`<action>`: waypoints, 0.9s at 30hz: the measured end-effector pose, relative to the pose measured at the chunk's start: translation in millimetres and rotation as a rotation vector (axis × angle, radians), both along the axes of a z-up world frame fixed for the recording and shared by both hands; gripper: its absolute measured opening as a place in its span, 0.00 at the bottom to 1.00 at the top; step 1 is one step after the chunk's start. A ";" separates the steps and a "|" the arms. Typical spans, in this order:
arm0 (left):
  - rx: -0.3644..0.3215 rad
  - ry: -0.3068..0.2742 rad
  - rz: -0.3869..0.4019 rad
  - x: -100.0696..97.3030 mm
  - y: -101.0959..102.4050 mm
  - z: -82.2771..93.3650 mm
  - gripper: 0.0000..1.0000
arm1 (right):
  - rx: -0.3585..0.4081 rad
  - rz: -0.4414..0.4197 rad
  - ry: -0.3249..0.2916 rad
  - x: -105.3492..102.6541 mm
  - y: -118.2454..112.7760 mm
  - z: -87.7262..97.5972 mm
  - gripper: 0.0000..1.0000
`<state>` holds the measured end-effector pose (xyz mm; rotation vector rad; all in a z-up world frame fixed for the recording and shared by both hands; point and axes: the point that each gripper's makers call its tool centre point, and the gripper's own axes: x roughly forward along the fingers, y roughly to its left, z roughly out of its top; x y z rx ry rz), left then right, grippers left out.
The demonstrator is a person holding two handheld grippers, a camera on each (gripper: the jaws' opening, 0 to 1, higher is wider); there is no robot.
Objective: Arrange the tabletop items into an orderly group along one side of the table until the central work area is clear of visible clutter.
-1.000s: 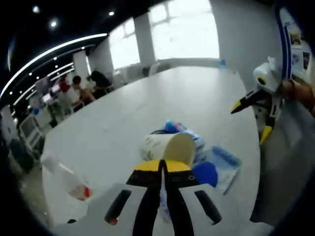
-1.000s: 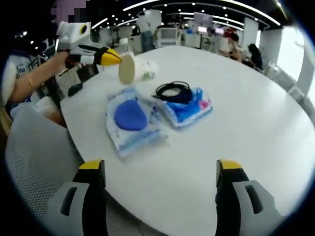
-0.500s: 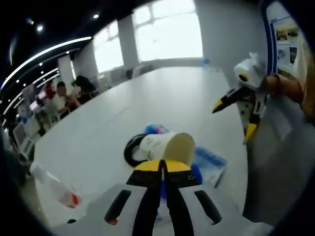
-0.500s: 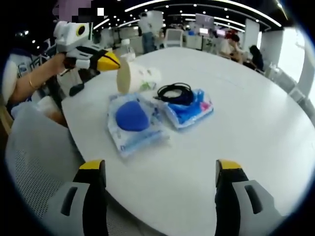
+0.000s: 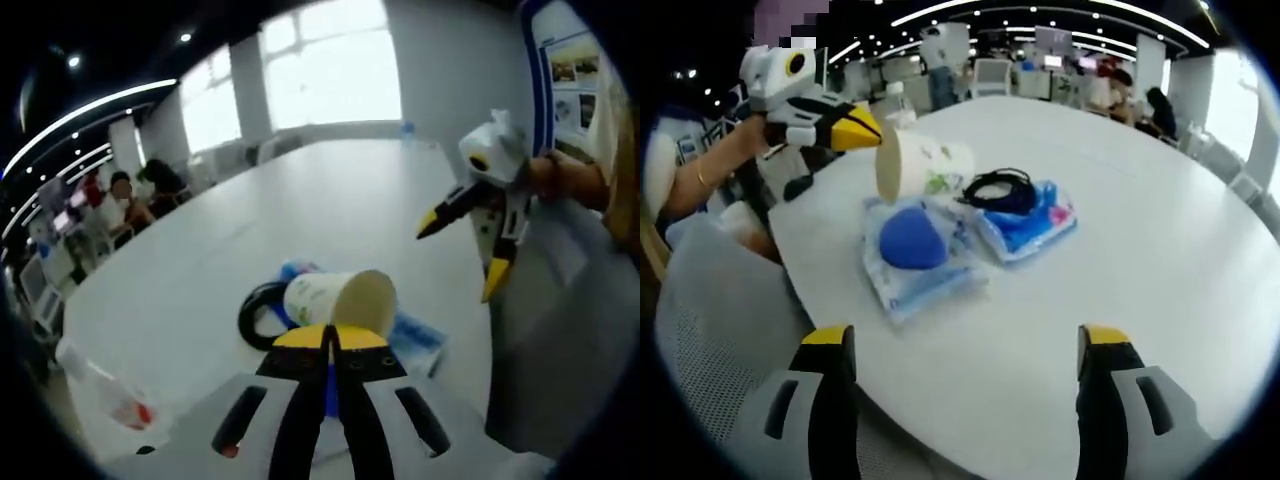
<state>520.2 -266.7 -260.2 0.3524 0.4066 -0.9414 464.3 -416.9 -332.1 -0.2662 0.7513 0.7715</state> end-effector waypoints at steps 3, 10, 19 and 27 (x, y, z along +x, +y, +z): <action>-0.001 0.002 -0.002 -0.8 -1.4 -0.5 0.00 | 0.018 -0.001 -0.018 2.0 2.0 5.0 0.90; -0.014 0.008 -0.014 -7.4 -8.3 0.9 0.00 | 0.086 -0.019 -0.045 6.8 6.0 18.4 0.85; -0.038 0.015 -0.025 -16.1 -18.0 5.5 0.00 | 0.155 0.019 -0.105 7.7 22.7 37.4 0.78; -0.043 0.013 -0.053 -25.2 -31.6 8.7 0.00 | 0.195 0.041 -0.129 6.4 38.4 48.5 0.62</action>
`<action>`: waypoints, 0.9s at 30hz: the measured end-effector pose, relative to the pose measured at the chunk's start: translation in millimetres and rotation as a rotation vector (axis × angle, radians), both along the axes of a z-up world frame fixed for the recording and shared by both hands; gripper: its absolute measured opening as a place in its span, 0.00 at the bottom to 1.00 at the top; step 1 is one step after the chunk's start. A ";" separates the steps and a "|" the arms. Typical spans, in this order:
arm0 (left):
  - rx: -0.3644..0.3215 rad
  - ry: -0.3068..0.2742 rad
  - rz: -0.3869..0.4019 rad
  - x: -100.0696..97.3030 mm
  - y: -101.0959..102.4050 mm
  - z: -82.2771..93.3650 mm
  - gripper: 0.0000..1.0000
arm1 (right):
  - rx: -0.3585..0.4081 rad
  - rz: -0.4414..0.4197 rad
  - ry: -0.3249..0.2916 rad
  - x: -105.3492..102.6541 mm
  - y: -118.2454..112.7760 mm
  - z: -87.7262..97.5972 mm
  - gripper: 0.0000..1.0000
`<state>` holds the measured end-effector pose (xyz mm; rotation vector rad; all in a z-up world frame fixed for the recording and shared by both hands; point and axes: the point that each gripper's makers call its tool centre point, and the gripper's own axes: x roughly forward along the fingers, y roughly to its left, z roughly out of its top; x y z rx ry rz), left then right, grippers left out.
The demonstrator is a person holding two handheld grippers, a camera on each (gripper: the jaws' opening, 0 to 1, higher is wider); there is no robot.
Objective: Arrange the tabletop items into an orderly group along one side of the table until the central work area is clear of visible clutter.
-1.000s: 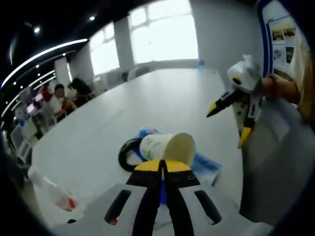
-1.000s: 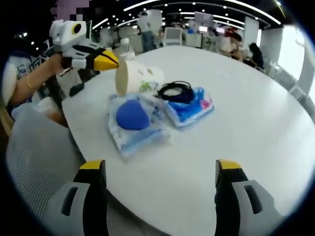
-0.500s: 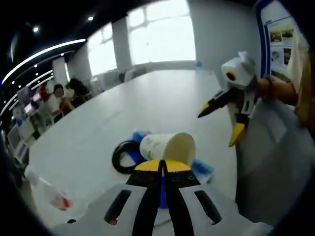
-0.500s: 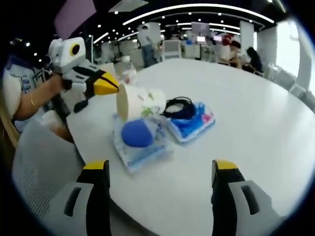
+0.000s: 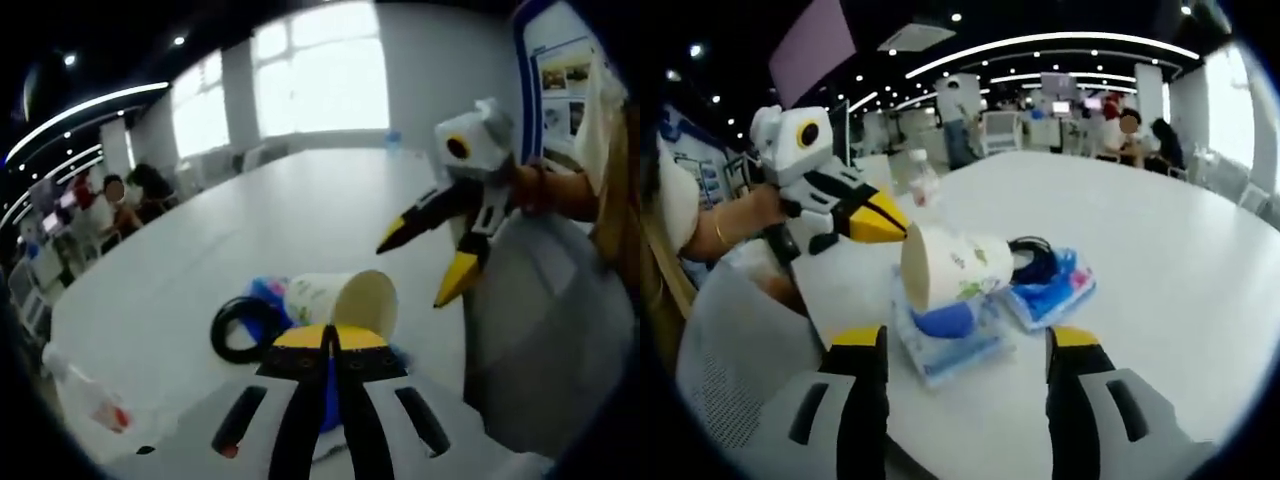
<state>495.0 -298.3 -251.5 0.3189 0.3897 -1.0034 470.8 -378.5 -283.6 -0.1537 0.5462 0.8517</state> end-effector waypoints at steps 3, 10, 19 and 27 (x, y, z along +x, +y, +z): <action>0.000 0.003 -0.008 -2.3 -2.2 -0.2 0.00 | -0.015 0.015 -0.006 -2.4 2.7 -1.2 0.60; 0.025 0.003 -0.032 -12.1 -9.2 -3.2 0.00 | -0.019 0.040 -0.078 -3.1 13.7 12.3 0.40; 0.018 0.004 -0.047 -18.9 -17.5 1.9 0.00 | -0.039 0.063 -0.179 2.7 20.6 24.3 0.26; 0.026 -0.003 -0.075 -26.5 -26.8 2.1 0.00 | -0.078 0.051 -0.230 6.3 15.0 26.8 0.16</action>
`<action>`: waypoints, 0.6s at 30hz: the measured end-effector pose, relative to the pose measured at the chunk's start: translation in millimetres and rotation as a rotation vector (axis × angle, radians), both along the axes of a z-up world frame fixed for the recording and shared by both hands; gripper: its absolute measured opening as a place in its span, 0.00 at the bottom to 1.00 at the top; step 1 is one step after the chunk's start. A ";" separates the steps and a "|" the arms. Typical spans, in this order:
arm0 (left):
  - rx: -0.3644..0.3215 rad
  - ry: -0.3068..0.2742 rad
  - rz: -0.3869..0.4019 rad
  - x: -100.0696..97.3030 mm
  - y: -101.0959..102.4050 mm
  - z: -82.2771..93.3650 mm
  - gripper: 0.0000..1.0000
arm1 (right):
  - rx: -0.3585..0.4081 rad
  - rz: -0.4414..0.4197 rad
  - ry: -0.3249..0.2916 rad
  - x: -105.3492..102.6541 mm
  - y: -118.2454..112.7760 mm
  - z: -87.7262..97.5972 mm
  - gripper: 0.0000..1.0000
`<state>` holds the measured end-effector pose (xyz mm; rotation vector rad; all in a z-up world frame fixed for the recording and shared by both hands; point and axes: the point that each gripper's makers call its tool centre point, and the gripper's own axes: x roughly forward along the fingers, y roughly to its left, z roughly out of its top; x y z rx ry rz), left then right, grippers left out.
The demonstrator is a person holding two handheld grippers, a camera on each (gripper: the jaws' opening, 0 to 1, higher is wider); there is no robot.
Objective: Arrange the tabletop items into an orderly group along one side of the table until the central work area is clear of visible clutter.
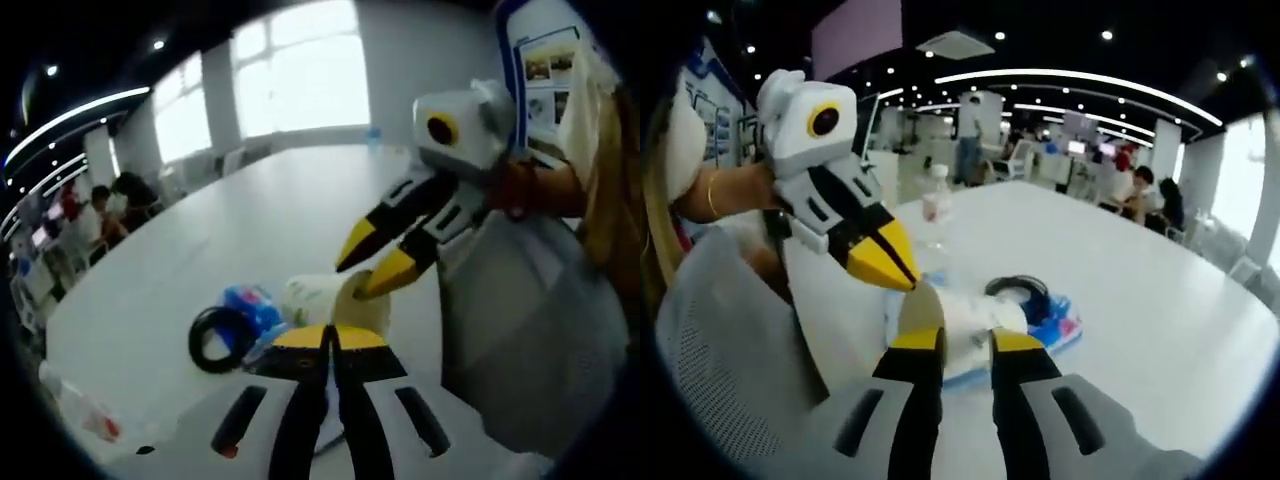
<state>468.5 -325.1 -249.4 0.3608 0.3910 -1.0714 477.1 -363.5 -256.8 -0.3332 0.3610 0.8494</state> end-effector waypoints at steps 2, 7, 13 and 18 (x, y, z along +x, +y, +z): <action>-0.004 0.001 -0.004 -1.0 -1.6 0.8 0.00 | -0.008 -0.005 -0.008 0.9 -1.7 0.1 0.13; -0.015 0.002 -0.019 -3.4 -6.1 2.5 0.00 | -0.023 -0.019 -0.011 2.9 -6.5 -1.8 0.09; 0.027 -0.079 -0.018 3.3 -5.0 5.1 0.00 | -0.003 -0.055 0.024 4.7 -14.0 -3.2 0.02; 0.015 -0.080 -0.013 2.1 -3.9 7.5 0.11 | 0.077 -0.090 0.057 7.9 -17.7 2.1 0.02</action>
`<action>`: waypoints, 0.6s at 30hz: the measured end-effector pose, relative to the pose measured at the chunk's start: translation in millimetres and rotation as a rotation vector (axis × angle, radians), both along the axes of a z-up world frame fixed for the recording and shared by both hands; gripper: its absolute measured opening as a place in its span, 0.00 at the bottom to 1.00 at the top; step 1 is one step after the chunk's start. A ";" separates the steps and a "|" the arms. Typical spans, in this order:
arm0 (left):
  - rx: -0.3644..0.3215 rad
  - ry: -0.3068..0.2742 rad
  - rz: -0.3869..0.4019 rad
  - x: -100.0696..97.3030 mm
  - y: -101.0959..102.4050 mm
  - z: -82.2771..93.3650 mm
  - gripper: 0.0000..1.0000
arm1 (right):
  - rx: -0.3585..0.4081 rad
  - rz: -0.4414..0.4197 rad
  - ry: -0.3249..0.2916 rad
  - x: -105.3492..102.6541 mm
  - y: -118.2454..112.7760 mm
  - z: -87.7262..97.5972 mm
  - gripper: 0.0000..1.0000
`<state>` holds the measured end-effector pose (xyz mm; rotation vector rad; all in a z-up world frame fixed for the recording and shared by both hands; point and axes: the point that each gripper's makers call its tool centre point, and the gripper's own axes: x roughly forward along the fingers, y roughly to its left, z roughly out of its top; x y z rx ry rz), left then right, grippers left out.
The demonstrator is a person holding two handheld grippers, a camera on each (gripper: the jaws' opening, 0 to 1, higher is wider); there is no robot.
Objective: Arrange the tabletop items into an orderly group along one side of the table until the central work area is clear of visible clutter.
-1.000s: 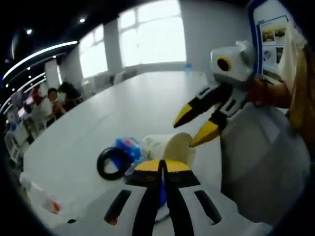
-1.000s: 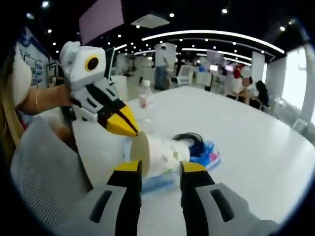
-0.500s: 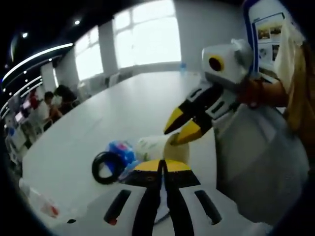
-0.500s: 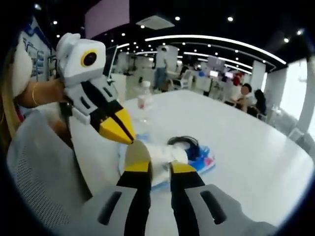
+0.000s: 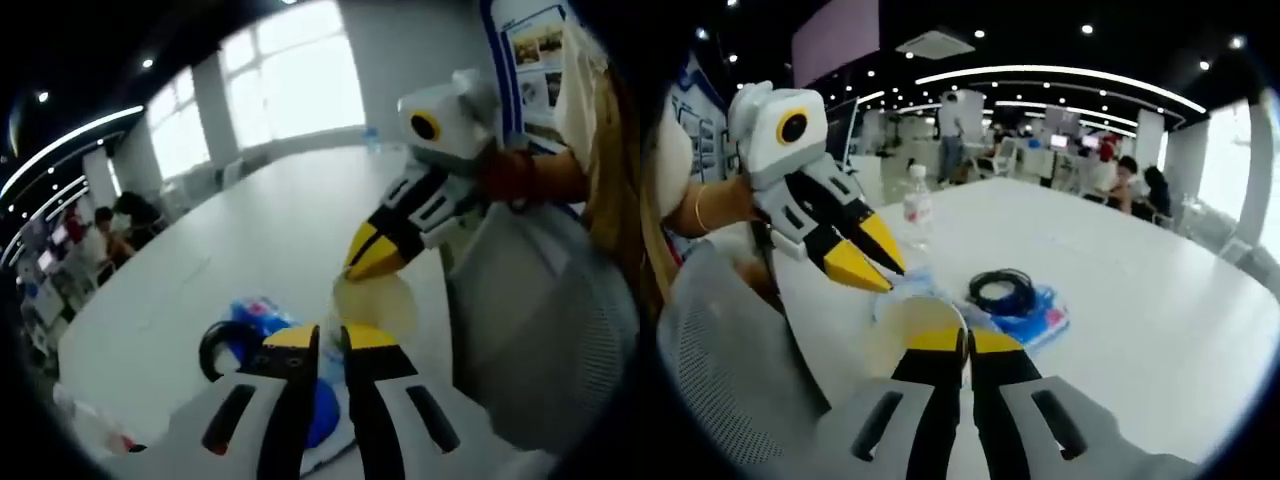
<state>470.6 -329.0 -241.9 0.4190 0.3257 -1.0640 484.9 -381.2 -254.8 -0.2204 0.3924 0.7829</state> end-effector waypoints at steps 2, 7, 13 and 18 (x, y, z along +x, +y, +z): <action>-0.003 -0.002 0.003 0.4 0.6 0.4 0.18 | 0.017 -0.013 0.013 1.1 -2.4 -0.1 0.02; -0.026 0.002 0.011 1.7 0.6 2.3 0.40 | 0.004 -0.029 0.015 1.5 -5.7 -2.4 0.02; -0.024 -0.009 -0.041 -6.7 -7.6 -0.1 0.53 | 0.160 -0.046 0.070 0.9 -0.2 9.2 0.02; 0.016 -0.058 -0.090 -13.4 -13.4 -1.8 0.56 | 0.247 -0.064 0.157 -1.8 -0.3 6.4 0.02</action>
